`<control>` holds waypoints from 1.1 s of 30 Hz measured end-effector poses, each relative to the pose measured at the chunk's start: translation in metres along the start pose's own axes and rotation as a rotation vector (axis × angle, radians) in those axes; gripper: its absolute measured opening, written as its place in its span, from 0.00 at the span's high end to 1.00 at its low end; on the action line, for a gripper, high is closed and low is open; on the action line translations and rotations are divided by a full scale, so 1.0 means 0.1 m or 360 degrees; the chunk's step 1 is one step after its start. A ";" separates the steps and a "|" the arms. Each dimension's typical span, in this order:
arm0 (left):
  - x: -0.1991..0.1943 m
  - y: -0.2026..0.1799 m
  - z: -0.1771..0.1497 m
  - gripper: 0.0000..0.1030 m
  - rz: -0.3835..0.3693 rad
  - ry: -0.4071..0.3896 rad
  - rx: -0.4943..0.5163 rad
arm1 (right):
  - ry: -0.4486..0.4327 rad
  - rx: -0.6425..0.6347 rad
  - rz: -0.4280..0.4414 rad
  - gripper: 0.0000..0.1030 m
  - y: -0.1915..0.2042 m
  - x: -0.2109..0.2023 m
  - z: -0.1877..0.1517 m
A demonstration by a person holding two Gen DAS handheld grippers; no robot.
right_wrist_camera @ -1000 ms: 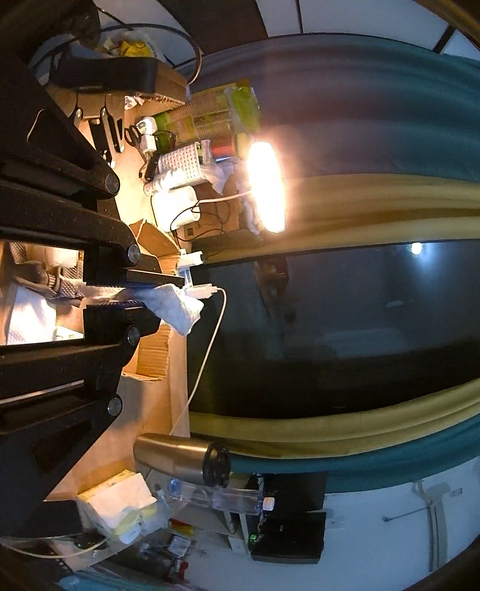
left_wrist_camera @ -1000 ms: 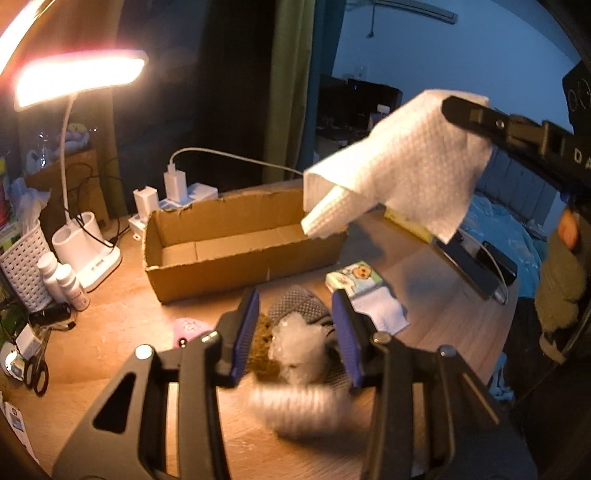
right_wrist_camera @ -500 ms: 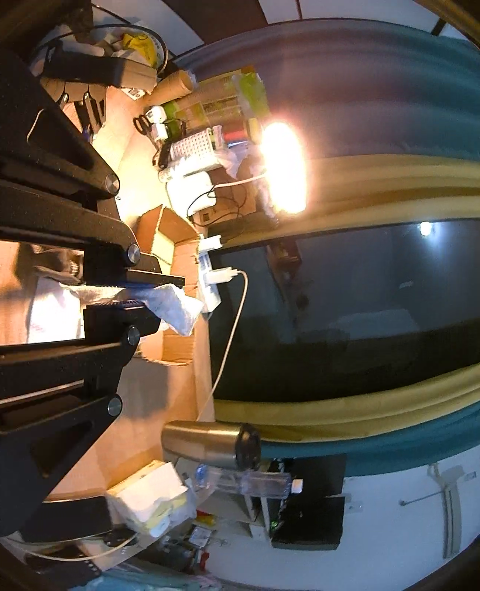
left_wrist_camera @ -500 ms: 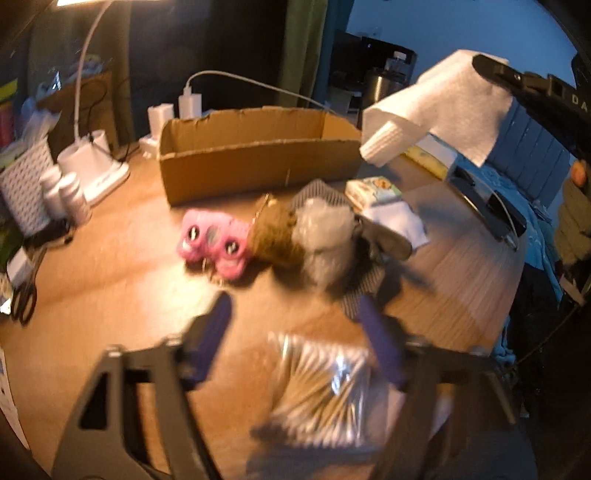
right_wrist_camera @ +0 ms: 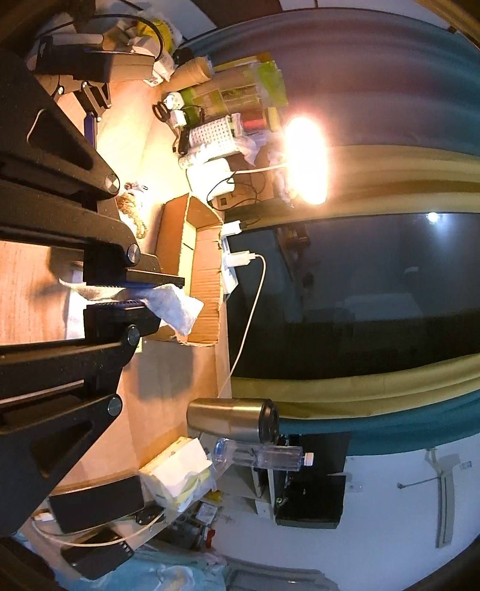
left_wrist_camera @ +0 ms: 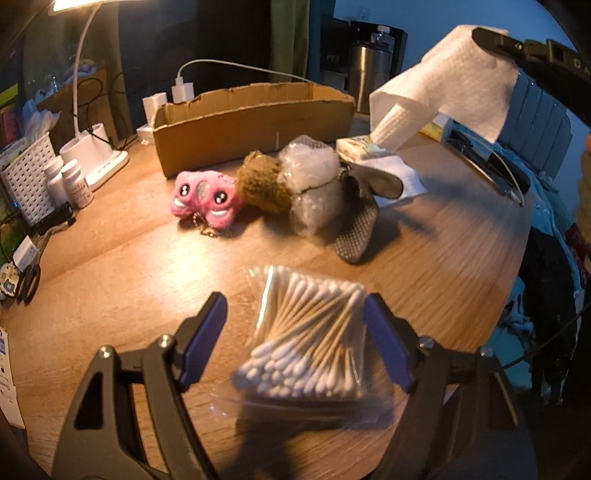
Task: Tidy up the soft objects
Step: 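Lift the swab bag with the left tool while the right tool lifts the tissue toward the box, then lower the swab bag into the box with the left tool while the right tool drops the tissue in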
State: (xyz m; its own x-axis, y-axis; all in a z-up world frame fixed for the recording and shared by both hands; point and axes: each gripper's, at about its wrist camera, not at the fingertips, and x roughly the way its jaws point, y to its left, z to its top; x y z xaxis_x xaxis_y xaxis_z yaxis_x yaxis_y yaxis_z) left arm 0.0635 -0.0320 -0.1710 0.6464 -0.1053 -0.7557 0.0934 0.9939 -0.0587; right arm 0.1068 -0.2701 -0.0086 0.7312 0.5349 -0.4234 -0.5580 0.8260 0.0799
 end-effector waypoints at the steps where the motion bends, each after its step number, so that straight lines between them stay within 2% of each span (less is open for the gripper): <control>1: 0.01 0.00 -0.01 0.40 -0.0018 0.0007 -0.0003 | 0.0002 -0.0002 -0.0004 0.94 0.01 -0.02 -0.01; 2: 0.03 -0.01 -0.03 0.47 -0.0038 0.0024 -0.0005 | 0.0006 -0.0004 -0.0009 0.94 0.03 -0.04 -0.03; 3: 0.02 -0.02 -0.04 0.51 -0.0030 0.0011 0.0001 | 0.0008 -0.0005 -0.0011 0.94 0.05 -0.06 -0.04; 8: -0.07 0.01 -0.06 0.57 -0.0046 -0.0037 -0.0041 | 0.0013 -0.0011 -0.0021 0.94 0.09 -0.15 -0.10; 14: -0.29 0.07 0.09 0.58 -0.0041 -0.0177 -0.0077 | 0.0006 -0.0016 -0.0023 0.94 0.10 -0.20 -0.08; 22: -0.64 0.17 0.47 0.58 -0.0050 -0.0400 -0.0096 | -0.0024 -0.0040 -0.0005 0.94 0.13 -0.19 0.04; 33: -0.79 0.31 0.96 0.58 -0.0021 -0.0590 -0.0123 | -0.0081 -0.0081 0.0022 0.94 0.10 -0.08 0.32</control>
State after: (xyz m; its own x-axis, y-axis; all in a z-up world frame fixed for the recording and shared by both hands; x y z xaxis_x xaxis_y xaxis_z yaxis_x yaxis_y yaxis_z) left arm 0.0879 0.0040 -0.0503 0.8771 -0.1087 -0.4679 0.0553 0.9904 -0.1264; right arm 0.1081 -0.2600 0.0249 0.7416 0.5555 -0.3761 -0.5864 0.8091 0.0389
